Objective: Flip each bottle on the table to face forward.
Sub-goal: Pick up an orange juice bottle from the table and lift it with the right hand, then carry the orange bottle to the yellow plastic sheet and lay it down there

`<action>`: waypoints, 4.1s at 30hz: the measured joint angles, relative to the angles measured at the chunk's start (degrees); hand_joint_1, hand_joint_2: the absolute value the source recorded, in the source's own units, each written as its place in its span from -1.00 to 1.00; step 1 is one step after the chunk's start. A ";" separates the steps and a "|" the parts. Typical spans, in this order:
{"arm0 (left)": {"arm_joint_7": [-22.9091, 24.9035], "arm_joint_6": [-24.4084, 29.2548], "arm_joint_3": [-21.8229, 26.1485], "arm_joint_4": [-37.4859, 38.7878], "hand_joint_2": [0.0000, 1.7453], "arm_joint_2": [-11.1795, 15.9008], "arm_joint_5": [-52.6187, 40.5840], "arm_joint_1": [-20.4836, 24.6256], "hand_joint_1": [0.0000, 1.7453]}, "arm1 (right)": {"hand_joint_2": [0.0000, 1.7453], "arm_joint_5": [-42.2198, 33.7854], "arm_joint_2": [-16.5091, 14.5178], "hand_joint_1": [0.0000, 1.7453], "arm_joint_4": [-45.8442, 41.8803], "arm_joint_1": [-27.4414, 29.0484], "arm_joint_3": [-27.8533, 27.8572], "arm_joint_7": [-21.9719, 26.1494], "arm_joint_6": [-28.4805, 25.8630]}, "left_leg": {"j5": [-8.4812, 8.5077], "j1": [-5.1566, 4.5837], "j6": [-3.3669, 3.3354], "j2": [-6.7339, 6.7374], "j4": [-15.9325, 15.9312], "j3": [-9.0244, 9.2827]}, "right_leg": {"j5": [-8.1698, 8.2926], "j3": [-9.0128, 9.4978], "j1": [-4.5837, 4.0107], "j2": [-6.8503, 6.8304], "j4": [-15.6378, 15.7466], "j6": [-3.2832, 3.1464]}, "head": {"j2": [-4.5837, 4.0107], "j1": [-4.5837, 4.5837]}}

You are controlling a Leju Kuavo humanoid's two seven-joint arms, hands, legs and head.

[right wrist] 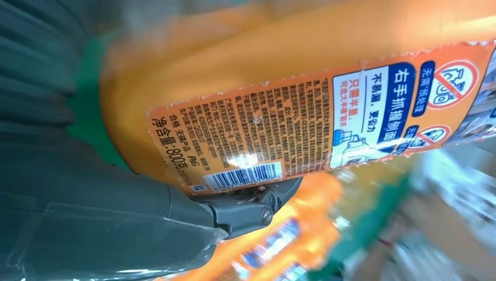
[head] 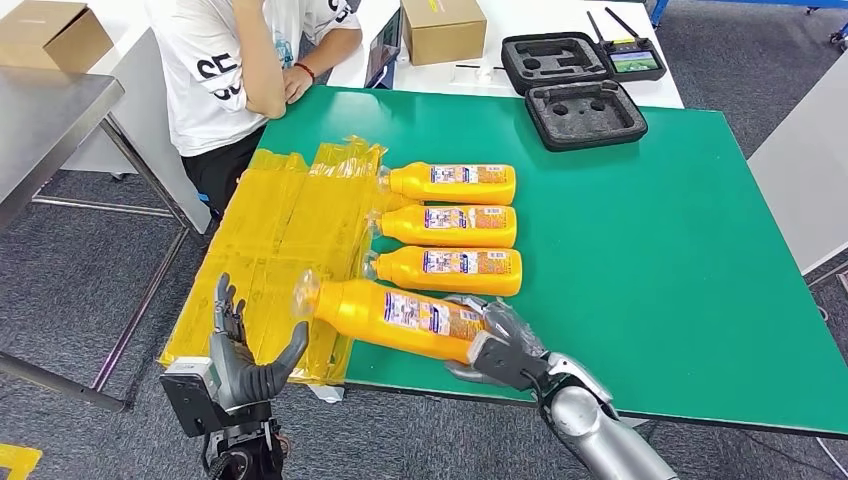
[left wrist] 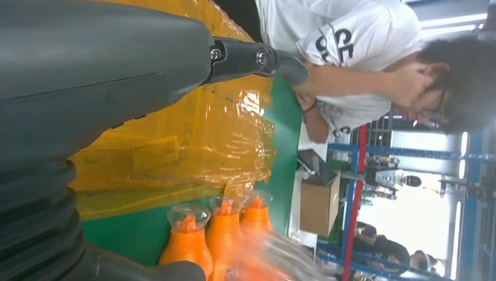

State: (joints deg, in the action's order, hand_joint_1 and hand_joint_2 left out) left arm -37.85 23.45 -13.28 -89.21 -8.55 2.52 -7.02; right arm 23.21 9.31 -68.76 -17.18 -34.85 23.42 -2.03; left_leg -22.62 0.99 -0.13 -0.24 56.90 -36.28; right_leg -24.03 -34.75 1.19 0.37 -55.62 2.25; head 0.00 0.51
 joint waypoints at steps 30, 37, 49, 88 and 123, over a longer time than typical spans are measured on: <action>5.14 -18.45 -7.12 -5.54 1.00 0.44 17.33 3.25 -1.00 | 1.00 -9.29 -16.65 1.00 8.55 4.86 5.25 8.33 -2.93 | 0.01 0.01 0.01 0.00 0.00 0.01 | -0.01 -0.03 -0.01 0.00 0.00 -0.01 | 0.00 -0.01; 7.65 -19.69 -9.28 1.30 1.00 0.82 20.59 7.30 -1.00 | 1.00 -7.88 -19.66 1.00 11.35 2.11 4.89 7.90 -0.16 | 0.02 0.00 0.01 0.00 0.00 0.00 | -0.01 -0.02 0.00 0.01 -0.01 -0.01 | 0.00 -0.01; 7.72 -19.96 -9.32 2.18 1.00 0.86 20.96 7.68 -1.00 | 1.00 -7.73 -19.92 1.00 12.01 1.51 4.91 7.85 0.18 | 0.02 0.00 0.01 0.00 0.00 0.00 | -0.01 -0.02 0.00 0.00 -0.01 -0.01 | 0.00 -0.01; 6.52 -26.16 -5.36 -0.22 1.00 0.15 22.47 2.24 1.00 | 1.00 0.48 -21.66 1.00 23.16 -1.53 3.68 7.09 3.67 | -0.01 0.01 0.03 0.00 0.00 -0.03 | -0.02 -0.08 0.00 0.01 -0.01 -0.01 | 0.00 -0.01; 5.15 -23.05 -8.11 0.84 1.00 0.52 16.52 6.25 1.00 | -0.50 -4.70 -22.69 -1.00 19.64 -2.34 3.49 8.88 0.01 | 0.01 0.01 0.02 -0.01 0.00 -0.02 | -0.01 -0.06 -0.01 0.01 -0.02 -0.01 | 0.00 -0.01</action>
State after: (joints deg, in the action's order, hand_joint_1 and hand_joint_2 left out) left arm -32.70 0.39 -21.39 -88.37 -8.03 19.04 -0.77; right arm 18.52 -13.38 -49.11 -19.52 -31.36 32.30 -2.03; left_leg -22.61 1.00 -0.11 -0.25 56.90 -36.30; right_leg -24.04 -34.81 1.19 0.39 -55.63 2.24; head 0.00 0.50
